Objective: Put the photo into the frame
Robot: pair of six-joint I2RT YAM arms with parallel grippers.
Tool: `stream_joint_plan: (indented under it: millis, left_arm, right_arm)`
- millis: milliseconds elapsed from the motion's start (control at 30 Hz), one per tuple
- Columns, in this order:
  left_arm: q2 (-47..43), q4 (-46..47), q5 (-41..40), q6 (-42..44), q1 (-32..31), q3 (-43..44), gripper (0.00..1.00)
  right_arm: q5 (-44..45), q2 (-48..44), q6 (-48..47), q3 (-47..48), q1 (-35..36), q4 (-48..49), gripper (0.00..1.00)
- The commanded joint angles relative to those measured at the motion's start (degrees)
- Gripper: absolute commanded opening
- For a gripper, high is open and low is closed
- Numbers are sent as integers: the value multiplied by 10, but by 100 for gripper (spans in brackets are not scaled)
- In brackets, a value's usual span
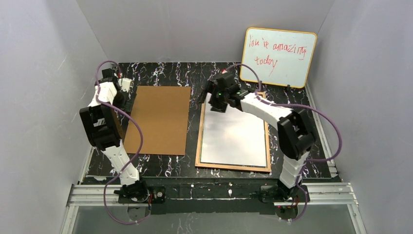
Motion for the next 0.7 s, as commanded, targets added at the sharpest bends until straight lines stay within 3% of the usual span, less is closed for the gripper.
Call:
stream_joint_plan:
  millis: [0, 233, 667]
  left_arm:
    - [20, 5, -33, -16, 16, 12, 95]
    - [51, 31, -43, -30, 21, -4, 92]
    - [51, 33, 6, -29, 14, -70, 91]
  right_arm:
    - [40, 70, 9, 118, 73, -4, 99]
    - [117, 171, 31, 224, 126, -62, 98]
    - [152, 257, 50, 255, 142, -91, 98]
